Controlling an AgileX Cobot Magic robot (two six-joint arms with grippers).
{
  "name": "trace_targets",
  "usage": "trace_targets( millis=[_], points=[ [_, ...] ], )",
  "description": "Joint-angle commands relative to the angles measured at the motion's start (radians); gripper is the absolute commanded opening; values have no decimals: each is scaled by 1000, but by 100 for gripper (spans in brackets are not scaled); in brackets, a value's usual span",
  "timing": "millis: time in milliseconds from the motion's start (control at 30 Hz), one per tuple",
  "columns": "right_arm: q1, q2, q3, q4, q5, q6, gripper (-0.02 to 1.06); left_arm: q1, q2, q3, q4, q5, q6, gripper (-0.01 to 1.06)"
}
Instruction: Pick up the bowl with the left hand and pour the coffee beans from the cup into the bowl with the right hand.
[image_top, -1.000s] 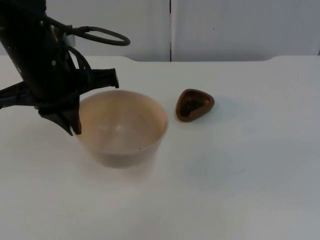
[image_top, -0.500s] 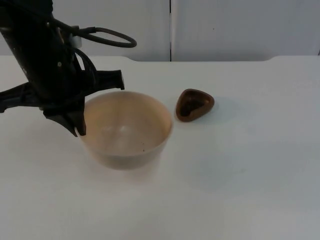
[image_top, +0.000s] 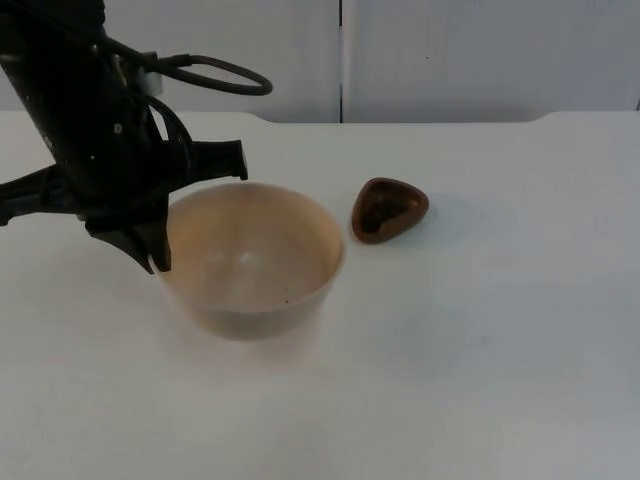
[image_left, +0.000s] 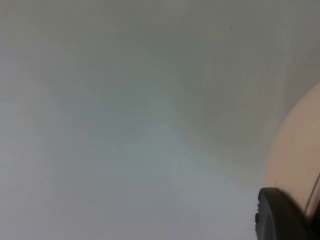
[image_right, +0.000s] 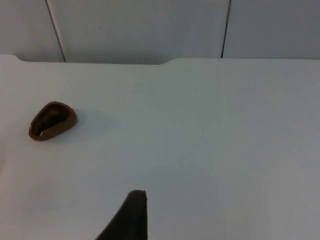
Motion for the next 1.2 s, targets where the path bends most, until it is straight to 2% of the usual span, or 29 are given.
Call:
trace_targets(
  millis=[0, 400, 600, 767, 967, 1167],
  points=[
    [-6, 67, -45, 5, -24, 3, 105, -5, -14, -3, 3, 0, -8, 0],
    [-6, 472, -321, 5, -24, -8, 105, -5, -14, -3, 3, 0, -8, 0],
    [-6, 625, -400, 5, -24, -33, 105, -5, -14, -3, 3, 2, -8, 0],
    [-4, 805, -518, 72, -26, -102, 105, -5, -14, -3, 3, 4, -8, 0],
    [-2, 990, -674, 113, 15, -109, 105, -5, -14, -3, 1, 6, -8, 0],
    [-2, 1104, -776, 116, 43, -109, 105, -5, -14, -3, 1, 6, -8, 0]
  ],
)
